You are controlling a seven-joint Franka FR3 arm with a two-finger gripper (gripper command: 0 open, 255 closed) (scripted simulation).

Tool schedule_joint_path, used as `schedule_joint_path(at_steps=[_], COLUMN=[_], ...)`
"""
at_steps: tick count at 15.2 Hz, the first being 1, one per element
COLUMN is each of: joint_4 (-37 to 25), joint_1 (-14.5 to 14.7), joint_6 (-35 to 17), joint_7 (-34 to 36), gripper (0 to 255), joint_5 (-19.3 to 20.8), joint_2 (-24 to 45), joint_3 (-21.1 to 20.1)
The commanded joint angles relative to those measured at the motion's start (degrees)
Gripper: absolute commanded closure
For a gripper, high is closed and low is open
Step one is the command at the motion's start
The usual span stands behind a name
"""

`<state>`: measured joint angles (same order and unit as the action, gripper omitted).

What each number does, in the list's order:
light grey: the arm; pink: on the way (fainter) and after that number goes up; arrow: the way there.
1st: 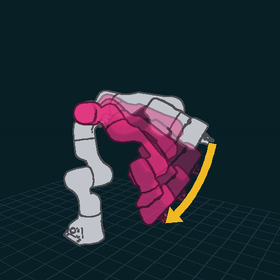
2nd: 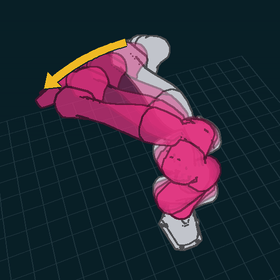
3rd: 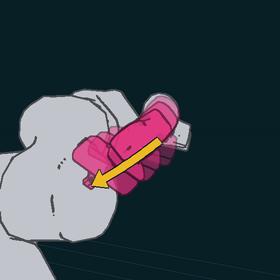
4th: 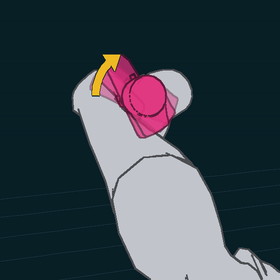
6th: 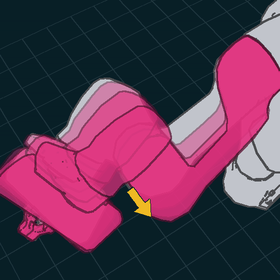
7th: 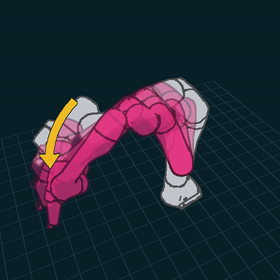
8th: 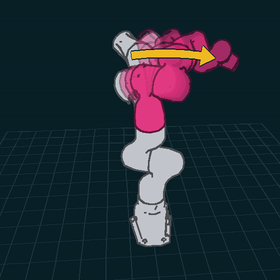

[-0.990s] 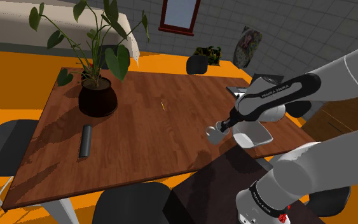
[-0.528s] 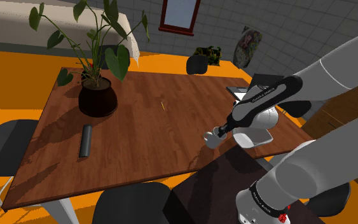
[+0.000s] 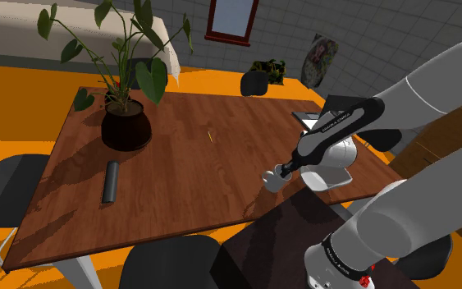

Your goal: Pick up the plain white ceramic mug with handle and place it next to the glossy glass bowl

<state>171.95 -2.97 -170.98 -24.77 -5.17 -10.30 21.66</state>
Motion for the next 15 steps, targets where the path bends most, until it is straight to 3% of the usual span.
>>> schedule_joint_path(at_steps=[1, 6, 7, 9, 10, 15], joint_4=[-0.01, -0.01, 0.48, 0.95, 0.98, 0.98], joint_1=[0.03, 0.03, -3.98, -8.43, -9.45, -9.47], joint_6=[-0.02, -0.02, 3.26, 10.11, 12.84, 12.85], joint_7=[-0.02, -0.02, 2.74, 5.15, 5.70, 5.68], gripper=[0, 0, 0, 0, 0, 0], joint_5=[-0.03, -0.02, 4.01, 7.64, 8.46, 8.44], joint_2=[0.02, 0.02, -3.70, -10.95, -13.70, -13.70], joint_3=[0.02, 0.02, -2.62, -5.69, -6.36, -6.38])
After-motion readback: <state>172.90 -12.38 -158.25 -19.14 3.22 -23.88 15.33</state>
